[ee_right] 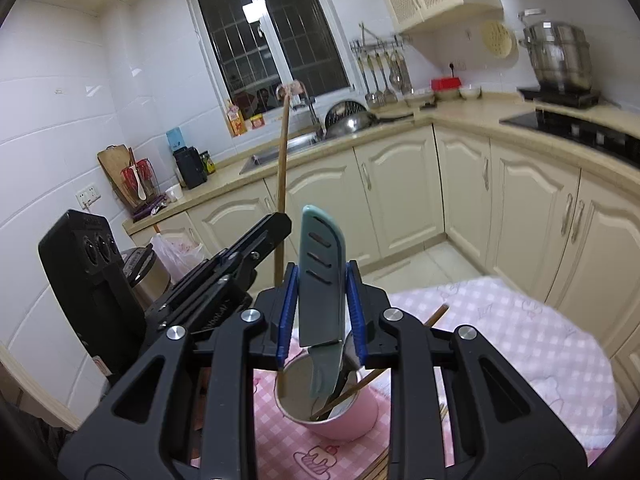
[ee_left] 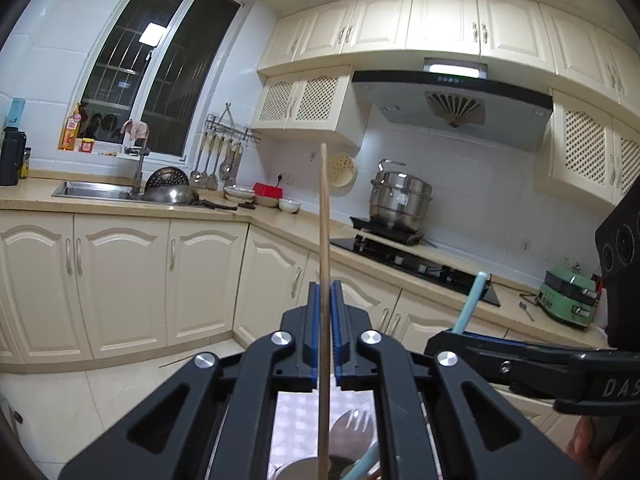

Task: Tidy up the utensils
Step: 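Carry chopstick and knife over the pink cup and open both grippers, then withdraw both grippers from the cup back toward the chopstick bundle, then grasp one chopstick with the left gripper while the right gripper grasps another, then lift both held chopsticks up toward the pink cup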

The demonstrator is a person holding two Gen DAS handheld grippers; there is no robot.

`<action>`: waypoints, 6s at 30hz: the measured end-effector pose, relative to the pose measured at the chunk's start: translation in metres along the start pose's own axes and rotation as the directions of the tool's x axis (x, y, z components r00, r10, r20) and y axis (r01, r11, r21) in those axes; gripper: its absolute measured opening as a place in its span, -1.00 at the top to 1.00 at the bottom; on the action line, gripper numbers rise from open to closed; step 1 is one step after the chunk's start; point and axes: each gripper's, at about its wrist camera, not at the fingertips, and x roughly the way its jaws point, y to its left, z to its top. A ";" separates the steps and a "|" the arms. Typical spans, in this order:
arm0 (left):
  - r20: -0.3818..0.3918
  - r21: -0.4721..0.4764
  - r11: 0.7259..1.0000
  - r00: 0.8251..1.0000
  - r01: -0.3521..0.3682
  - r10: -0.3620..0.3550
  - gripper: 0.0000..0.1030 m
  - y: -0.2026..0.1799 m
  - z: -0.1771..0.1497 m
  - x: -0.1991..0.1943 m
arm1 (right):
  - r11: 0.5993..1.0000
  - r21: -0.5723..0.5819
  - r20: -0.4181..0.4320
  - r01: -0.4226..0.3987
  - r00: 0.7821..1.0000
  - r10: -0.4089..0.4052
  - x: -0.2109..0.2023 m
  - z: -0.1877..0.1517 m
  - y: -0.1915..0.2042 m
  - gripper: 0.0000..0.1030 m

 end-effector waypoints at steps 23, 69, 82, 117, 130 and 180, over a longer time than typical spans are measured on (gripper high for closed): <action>-0.074 0.064 0.996 0.996 -0.053 0.058 -0.86 0.003 0.006 -0.070 | 0.967 0.211 0.085 0.142 0.983 -0.163 -0.072 -0.017 -0.055 -0.88; -0.618 0.259 0.966 0.769 0.003 0.163 -0.86 -0.037 -0.147 -0.037 | 0.897 0.309 -0.288 0.317 0.930 -0.230 -0.067 -0.142 -0.105 -0.88; -0.688 0.313 0.950 0.692 0.012 0.218 -0.85 -0.043 -0.177 -0.018 | 0.898 0.275 -0.351 0.345 0.905 -0.240 -0.059 -0.158 -0.101 -0.88; -0.712 0.285 0.958 0.673 0.017 0.200 -0.45 -0.016 -0.180 -0.010 | 0.864 -0.126 -0.524 0.487 0.707 -0.475 0.031 -0.181 -0.057 -0.88; -0.738 0.310 0.949 0.644 0.056 0.203 -0.33 -0.037 -0.179 0.010 | 0.873 -0.053 -0.526 0.485 0.730 -0.437 0.019 -0.172 -0.071 -0.56; -0.335 0.170 0.966 0.933 0.194 -0.128 0.89 -0.073 -0.086 -0.105 | 0.978 0.171 -0.073 0.117 0.992 -0.106 -0.099 -0.116 -0.047 0.88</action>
